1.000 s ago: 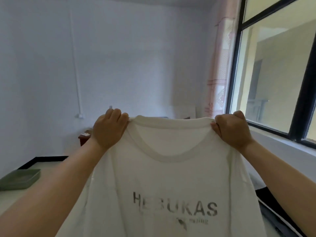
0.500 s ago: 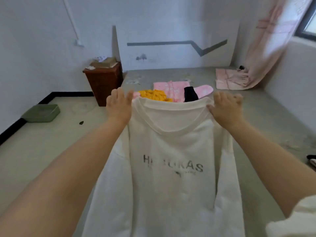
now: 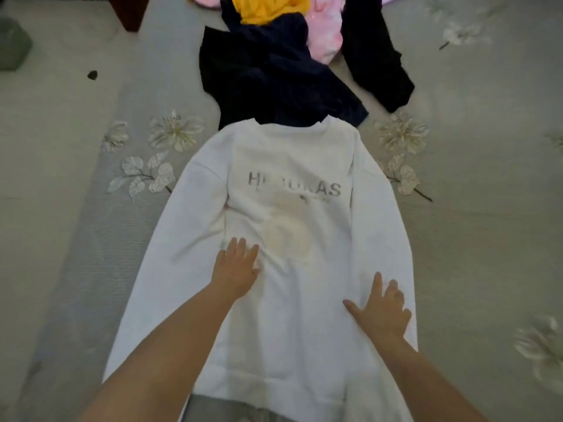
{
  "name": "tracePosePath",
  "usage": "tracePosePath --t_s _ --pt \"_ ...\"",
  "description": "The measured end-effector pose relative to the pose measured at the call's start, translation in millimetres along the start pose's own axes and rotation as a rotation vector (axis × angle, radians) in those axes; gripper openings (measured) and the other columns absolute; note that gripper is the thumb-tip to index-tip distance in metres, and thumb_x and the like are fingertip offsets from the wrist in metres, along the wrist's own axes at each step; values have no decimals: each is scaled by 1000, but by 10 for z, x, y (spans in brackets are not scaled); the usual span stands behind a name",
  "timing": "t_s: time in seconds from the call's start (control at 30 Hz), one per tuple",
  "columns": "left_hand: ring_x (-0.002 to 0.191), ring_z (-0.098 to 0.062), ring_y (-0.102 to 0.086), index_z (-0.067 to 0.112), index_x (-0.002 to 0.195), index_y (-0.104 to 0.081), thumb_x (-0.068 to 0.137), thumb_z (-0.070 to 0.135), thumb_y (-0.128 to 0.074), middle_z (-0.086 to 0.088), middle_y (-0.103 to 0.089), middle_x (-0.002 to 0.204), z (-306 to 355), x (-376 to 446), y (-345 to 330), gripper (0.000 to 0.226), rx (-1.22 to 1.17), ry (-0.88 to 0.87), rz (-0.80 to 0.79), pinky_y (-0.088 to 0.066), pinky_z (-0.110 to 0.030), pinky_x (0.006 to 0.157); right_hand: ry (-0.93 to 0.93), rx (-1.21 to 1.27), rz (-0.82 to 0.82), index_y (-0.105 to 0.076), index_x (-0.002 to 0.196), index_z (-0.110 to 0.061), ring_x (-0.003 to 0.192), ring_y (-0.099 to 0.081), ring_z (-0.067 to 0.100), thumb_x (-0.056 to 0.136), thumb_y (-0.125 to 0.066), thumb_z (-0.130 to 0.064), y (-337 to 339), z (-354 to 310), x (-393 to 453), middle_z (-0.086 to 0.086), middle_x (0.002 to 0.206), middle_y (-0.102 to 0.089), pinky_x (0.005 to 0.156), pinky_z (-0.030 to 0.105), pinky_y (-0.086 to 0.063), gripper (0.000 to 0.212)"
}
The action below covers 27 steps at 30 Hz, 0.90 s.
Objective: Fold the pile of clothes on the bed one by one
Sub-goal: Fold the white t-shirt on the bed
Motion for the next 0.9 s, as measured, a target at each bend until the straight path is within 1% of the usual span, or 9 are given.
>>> tracePosePath --t_s 0.07,0.13,0.27,0.43,0.53,0.6,0.7,0.8,0.9 --pt "142 -26 4 22 146 -3 96 45 -31 -9 4 155 16 -15 -323 62 -20 -13 -31 -11 -41 112 -44 102 -41 -16 142 -12 122 -43 29 84 -49 -57 -287 107 -85 16 136 -38 92 38 -40 81" --pt "141 -28 9 24 146 2 95 49 -29 -11 11 154 33 -41 -558 66 13 -11 -25 -7 -43 113 36 120 -63 -34 129 -5 106 -56 31 93 -46 -36 -381 154 -72 18 117 -56 81 34 -43 49" --pt "141 -30 11 21 147 3 93 52 -27 -15 11 153 37 -34 -728 69 30 -26 74 0 -46 112 74 -216 114 -46 112 -3 96 -60 31 91 -42 -10 87 699 271 18 106 -61 82 35 -43 22" --pt "142 -30 1 15 145 -21 90 55 -33 -17 -4 153 104 -158 -779 69 -69 -162 131 2 -47 110 -199 -380 423 -32 135 0 132 -25 41 92 -38 -2 841 1378 452 29 140 -31 107 59 -12 44" --pt "140 -35 -10 5 139 -32 77 74 3 -22 -18 149 270 -486 -866 99 -99 -360 100 -3 -51 111 184 -289 359 -37 133 -3 133 -24 34 89 -45 -8 481 626 219 23 141 -32 108 47 -12 45" --pt "136 -33 -11 0 135 -38 75 75 10 -24 -25 145 261 -724 -1012 107 -101 -403 71 -7 -51 109 455 -186 162 -36 138 -12 134 -24 29 90 -50 -28 -140 127 -236 16 145 -31 106 44 -16 53" --pt "131 -33 -19 -3 132 -41 77 76 5 -22 -28 143 129 -1031 -1272 107 -3 -394 -25 -9 -55 107 604 -262 -126 -10 147 -21 142 -3 31 75 -61 -57 -1080 -126 -968 10 154 5 109 55 -15 95" --pt "121 -38 -43 -2 121 -55 79 73 3 -24 -44 133 -58 -1243 -1506 104 136 -412 -171 -26 -69 93 646 -280 15 -37 134 -12 121 -44 46 39 -85 -55 -1267 -66 -1281 28 136 -41 85 67 -37 115" --pt "112 -48 -50 -1 119 -53 85 68 -10 -31 -53 123 -311 -1329 -1585 89 123 -404 -324 -36 -71 75 624 -288 119 -40 123 -9 107 -55 48 36 -93 -19 -1262 57 -1254 29 122 -55 76 64 -43 102"
Point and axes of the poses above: each hand's wrist, its own x-axis towards the middle knuckle, its own y-axis out of the back of the hand, z = x × y, the point moved 8 cm from there along x, towards the middle knuckle
